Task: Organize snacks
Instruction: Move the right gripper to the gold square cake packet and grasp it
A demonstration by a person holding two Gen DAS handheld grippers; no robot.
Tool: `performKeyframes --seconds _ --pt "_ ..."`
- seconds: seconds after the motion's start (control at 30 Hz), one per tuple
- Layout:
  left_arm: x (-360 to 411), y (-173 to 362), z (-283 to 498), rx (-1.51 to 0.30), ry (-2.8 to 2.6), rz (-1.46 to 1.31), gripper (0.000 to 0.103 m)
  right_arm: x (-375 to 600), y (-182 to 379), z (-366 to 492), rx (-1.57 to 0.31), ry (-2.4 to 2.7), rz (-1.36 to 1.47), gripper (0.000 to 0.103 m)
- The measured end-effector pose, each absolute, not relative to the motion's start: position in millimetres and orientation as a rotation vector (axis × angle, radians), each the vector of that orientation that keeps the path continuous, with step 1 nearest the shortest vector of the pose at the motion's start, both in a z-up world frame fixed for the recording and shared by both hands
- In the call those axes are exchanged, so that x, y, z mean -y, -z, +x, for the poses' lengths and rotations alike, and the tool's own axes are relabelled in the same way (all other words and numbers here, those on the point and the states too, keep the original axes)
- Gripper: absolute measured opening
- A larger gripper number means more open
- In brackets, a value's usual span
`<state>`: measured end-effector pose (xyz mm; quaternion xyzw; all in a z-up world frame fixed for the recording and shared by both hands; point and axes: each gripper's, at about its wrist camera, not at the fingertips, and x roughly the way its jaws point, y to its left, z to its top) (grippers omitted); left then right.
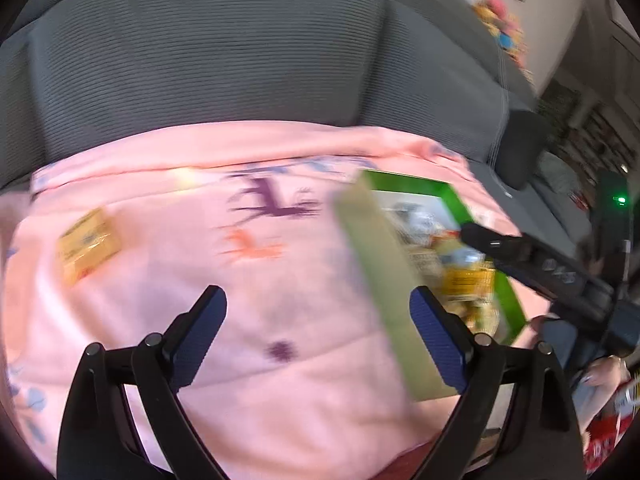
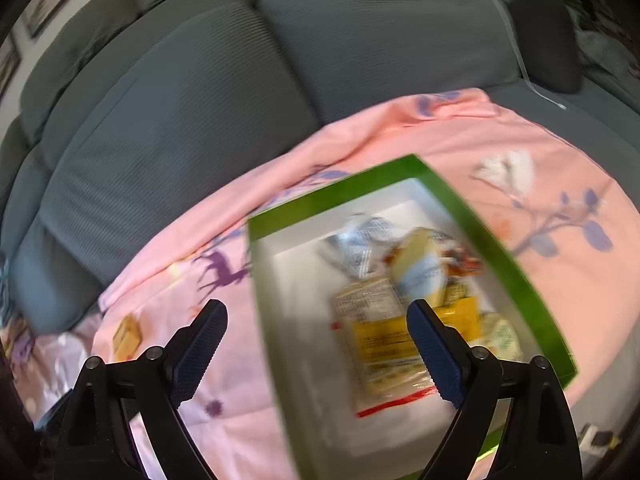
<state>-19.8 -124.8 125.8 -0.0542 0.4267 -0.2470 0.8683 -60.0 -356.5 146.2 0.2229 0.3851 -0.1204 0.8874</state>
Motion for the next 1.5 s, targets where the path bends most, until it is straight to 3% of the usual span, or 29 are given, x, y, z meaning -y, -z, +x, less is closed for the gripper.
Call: performKeyframes --seconds 0.57,0.97,1.23,1.5 --pt "-38.9 -73.6 -10.4 -0.909 0.157 -0.319 0.093 212.2 -116.9 -7.0 -0.881 0.010 0.222 0.093" --pt "-93.0 -51.7 5.7 -1.018 0.029 -0.394 0.093 136.2 -76.7 30.7 -1.057 -0.194 0.168 0.093" --pt "-127.5 -54.7 4.5 -1.003 0.040 -0.573 0.093 60.5 -70.5 111.7 -1.121 -0.239 0.029 0.093" --pt "-140.4 -55.9 6.5 -1.007 -0.011 -0.566 0.093 16.9 -31.4 162.7 -1.166 -0.205 -0.142 0.093"
